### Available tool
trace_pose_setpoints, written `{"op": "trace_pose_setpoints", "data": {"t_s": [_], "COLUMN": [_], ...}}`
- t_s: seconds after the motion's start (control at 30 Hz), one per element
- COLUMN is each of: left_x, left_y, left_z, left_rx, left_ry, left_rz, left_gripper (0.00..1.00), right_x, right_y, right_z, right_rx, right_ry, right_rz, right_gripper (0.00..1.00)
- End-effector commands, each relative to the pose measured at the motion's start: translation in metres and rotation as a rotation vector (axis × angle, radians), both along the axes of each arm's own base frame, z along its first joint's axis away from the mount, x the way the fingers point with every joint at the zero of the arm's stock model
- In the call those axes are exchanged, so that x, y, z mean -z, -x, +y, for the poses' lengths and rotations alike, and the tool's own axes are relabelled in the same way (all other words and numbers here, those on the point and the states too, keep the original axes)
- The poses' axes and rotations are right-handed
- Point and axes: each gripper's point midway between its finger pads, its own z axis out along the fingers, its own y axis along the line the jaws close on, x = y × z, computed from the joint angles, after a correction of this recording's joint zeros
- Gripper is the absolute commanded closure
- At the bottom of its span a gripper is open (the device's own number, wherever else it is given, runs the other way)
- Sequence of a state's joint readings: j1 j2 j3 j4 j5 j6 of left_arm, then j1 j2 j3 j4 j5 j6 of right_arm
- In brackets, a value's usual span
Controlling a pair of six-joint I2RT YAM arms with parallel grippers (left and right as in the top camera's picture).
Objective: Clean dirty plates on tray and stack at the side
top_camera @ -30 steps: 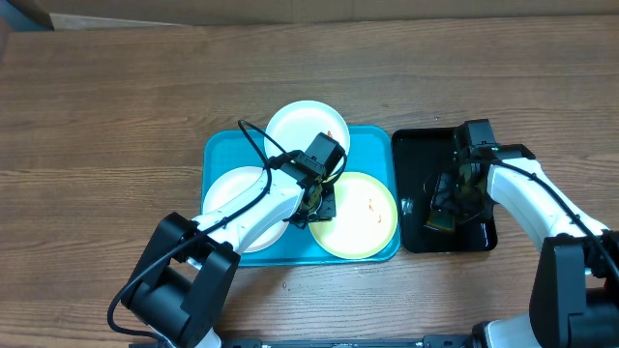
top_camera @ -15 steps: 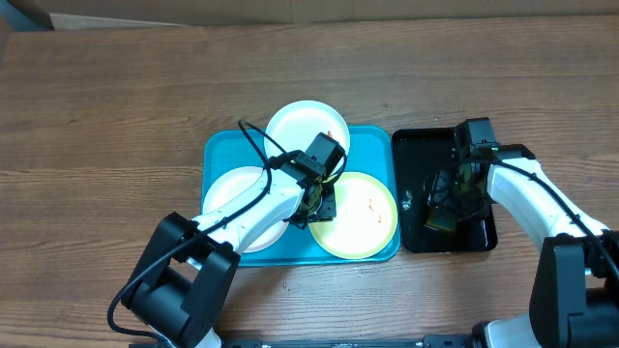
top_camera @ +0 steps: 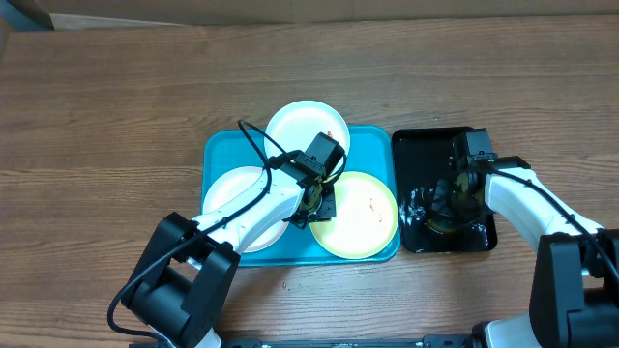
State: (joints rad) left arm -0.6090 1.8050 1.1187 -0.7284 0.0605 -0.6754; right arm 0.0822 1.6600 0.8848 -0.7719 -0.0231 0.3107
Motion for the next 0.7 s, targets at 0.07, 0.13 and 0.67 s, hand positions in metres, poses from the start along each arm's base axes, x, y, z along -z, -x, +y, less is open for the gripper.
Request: {"op": "trace_pose_setpoints", "data": {"t_s": [0.07,0.13,0.67], "left_x": [0.006,0.006,0.009], "left_y": [0.004,0.003,0.005], "left_z": [-0.002,-0.002,0.004], "left_rx": [0.022,0.021,0.019], "left_ry": [-0.001,-0.003,-0.033], "left_rz": [0.015,0.013,0.023], "left_gripper": [0.74,0.74,0.68], "right_x": [-0.016,-0.022,-0.036], "right_y": [-0.019,-0.021,-0.026], "right_z": [0.002,0.002,0.003], "right_rx": [-0.007,-0.007,-0.031], "right_ry": [0.000,0.000,0.002], "right_rz": [-0.041,-0.040,-0.035], "right_gripper": [0.96,0.96,0.96]}}
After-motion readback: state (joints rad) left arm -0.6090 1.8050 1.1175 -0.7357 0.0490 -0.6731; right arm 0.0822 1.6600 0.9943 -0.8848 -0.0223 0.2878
